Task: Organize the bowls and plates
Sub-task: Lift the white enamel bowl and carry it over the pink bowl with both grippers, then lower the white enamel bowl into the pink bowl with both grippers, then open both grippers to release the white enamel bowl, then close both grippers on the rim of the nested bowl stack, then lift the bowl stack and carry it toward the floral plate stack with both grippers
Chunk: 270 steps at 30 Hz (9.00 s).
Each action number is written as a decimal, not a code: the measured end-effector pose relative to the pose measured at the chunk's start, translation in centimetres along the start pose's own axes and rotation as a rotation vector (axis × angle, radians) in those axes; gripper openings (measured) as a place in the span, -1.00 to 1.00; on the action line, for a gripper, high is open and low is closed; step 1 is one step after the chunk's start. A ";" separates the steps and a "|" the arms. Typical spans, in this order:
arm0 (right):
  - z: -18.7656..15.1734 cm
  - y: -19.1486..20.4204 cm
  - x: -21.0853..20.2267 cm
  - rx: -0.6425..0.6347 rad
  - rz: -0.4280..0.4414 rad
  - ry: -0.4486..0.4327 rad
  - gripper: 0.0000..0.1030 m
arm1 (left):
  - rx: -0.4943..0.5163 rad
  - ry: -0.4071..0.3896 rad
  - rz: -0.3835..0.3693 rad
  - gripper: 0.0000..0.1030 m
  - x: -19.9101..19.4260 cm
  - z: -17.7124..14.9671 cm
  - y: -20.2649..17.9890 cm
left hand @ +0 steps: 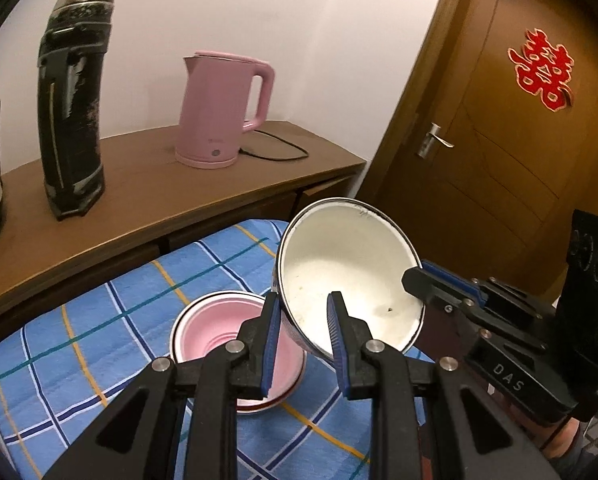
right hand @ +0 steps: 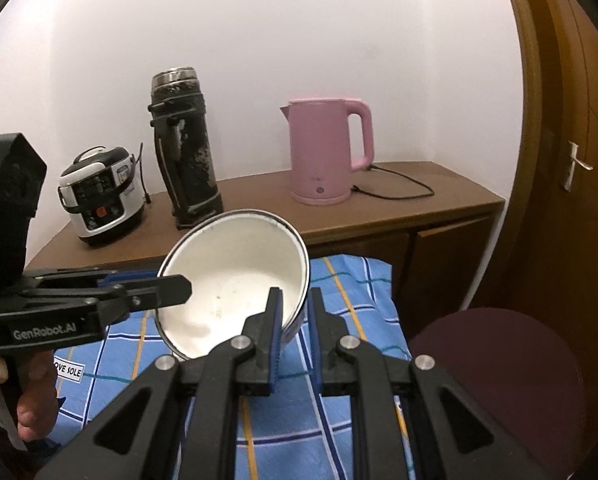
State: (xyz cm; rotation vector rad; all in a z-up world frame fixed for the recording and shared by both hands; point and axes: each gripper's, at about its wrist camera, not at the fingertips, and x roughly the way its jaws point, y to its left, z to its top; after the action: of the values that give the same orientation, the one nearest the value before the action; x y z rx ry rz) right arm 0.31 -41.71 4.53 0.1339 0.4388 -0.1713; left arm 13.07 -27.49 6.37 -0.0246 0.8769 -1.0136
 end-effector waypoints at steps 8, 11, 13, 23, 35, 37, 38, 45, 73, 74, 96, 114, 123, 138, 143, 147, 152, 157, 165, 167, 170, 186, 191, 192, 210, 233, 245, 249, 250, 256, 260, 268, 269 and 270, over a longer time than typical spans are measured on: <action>0.8 0.8 0.9 -0.019 0.022 -0.002 -0.76 | -0.034 -0.006 0.017 -0.49 -0.3 0.3 1.2; 0.9 0.9 1.2 -0.024 0.027 0.002 -0.76 | -0.043 -0.007 0.023 -0.49 -0.4 0.5 1.6; 0.9 1.0 1.5 -0.027 0.030 0.006 -0.76 | -0.049 -0.006 0.028 -0.49 -0.4 0.5 1.8; 1.0 1.2 2.9 -0.031 0.044 0.031 -0.76 | -0.068 0.019 0.056 -0.49 0.2 0.5 2.5; 0.9 1.7 4.7 -0.040 0.052 0.067 -0.76 | -0.078 0.059 0.090 -0.49 1.2 0.3 3.4; 0.9 1.8 5.0 -0.041 0.054 0.074 -0.76 | -0.083 0.071 0.092 -0.49 1.5 0.2 3.7; 0.8 1.8 5.1 -0.042 0.055 0.077 -0.76 | -0.084 0.075 0.093 -0.49 1.5 0.2 3.8; 0.6 2.0 5.8 -0.049 0.056 0.099 -0.75 | -0.096 0.100 0.102 -0.49 2.2 0.0 4.5; -1.0 2.3 8.1 -0.057 0.058 0.182 -0.73 | -0.118 0.194 0.124 -0.49 4.4 -0.4 5.6; -1.1 2.3 8.1 -0.056 0.058 0.184 -0.73 | -0.118 0.197 0.126 -0.49 4.5 -0.4 5.6; -2.5 2.5 8.5 -0.058 0.067 0.235 -0.70 | -0.067 0.242 0.178 -0.49 5.1 -0.6 5.3; -3.0 2.3 8.9 -0.057 0.069 0.259 -0.69 | -0.053 0.283 0.189 -0.49 6.1 -1.0 5.5; -3.2 2.2 9.0 -0.053 0.068 0.266 -0.69 | -0.044 0.286 0.187 -0.49 6.3 -1.0 5.4; -3.5 2.1 9.0 -0.057 0.080 0.279 -0.69 | -0.006 0.282 0.211 -0.49 6.2 -1.0 5.0; -3.6 2.1 9.0 -0.059 0.084 0.281 -0.69 | -0.006 0.285 0.210 -0.49 6.3 -1.0 5.2; -3.6 2.1 8.9 -0.059 0.084 0.281 -0.69 | 0.007 0.283 0.215 -0.49 6.3 -1.0 5.1; -3.7 2.0 8.8 -0.056 0.090 0.281 -0.69 | 0.015 0.283 0.220 -0.49 6.4 -1.0 5.0; -3.7 2.0 8.8 -0.052 0.089 0.284 -0.69 | 0.042 0.275 0.236 -0.49 6.4 -1.2 4.6; -4.0 1.5 9.2 -0.032 0.096 0.295 -0.69 | 0.032 0.274 0.211 -0.48 6.5 -1.2 4.8; -4.1 1.4 9.2 -0.031 0.094 0.295 -0.69 | 0.051 0.273 0.221 -0.48 6.6 -1.4 4.4; -4.1 1.4 9.3 -0.031 0.095 0.293 -0.69 | 0.050 0.271 0.221 -0.48 6.6 -1.3 4.4; -4.1 1.3 9.3 -0.027 0.103 0.292 -0.68 | 0.041 0.266 0.209 -0.48 6.6 -1.4 4.5; -4.2 1.3 9.3 -0.025 0.104 0.291 -0.68 | 0.039 0.268 0.206 -0.48 6.6 -1.4 4.5; -4.2 1.3 9.3 -0.027 0.104 0.290 -0.68 | 0.040 0.267 0.208 -0.48 6.6 -1.4 4.5; -4.5 1.4 8.6 -0.028 0.131 0.287 -0.65 | 0.033 0.272 0.198 -0.43 6.6 -1.3 4.6; -4.4 -1.1 10.7 0.110 0.146 0.292 -0.21 | -0.034 0.275 0.213 0.52 6.8 -1.7 6.0; -5.4 -0.8 11.8 0.167 0.202 0.324 -0.17 | -0.090 0.349 0.166 0.47 8.9 -3.2 6.7; -5.4 -0.4 11.9 0.152 0.153 0.319 -0.36 | -0.086 0.358 0.179 0.11 9.3 -3.6 6.6; -5.3 -0.3 11.9 0.153 0.147 0.316 -0.38 | -0.094 0.358 0.180 0.08 9.3 -3.6 6.7; -4.6 -0.1 12.0 0.151 0.145 0.317 -0.50 | -0.137 0.369 0.208 -0.05 8.5 -3.6 7.3; -4.1 0.0 12.4 0.149 0.141 0.316 -0.51 | -0.140 0.359 0.227 -0.16 7.9 -3.6 7.4; -3.5 1.0 13.5 0.138 0.186 0.339 -0.52 | -0.195 0.343 0.234 -0.27 6.5 -3.8 9.1; -3.4 1.3 13.5 0.135 0.191 0.343 -0.53 | -0.202 0.337 0.237 -0.28 6.2 -3.8 9.3; -3.3 1.4 13.6 0.131 0.194 0.346 -0.53 | -0.203 0.335 0.241 -0.28 6.0 -3.8 9.3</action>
State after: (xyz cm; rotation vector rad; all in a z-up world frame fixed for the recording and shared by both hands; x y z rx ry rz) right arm 11.34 -41.60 -4.21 0.3363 0.7560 0.0163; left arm 18.77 -25.39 -3.67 0.0799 1.2551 -0.7094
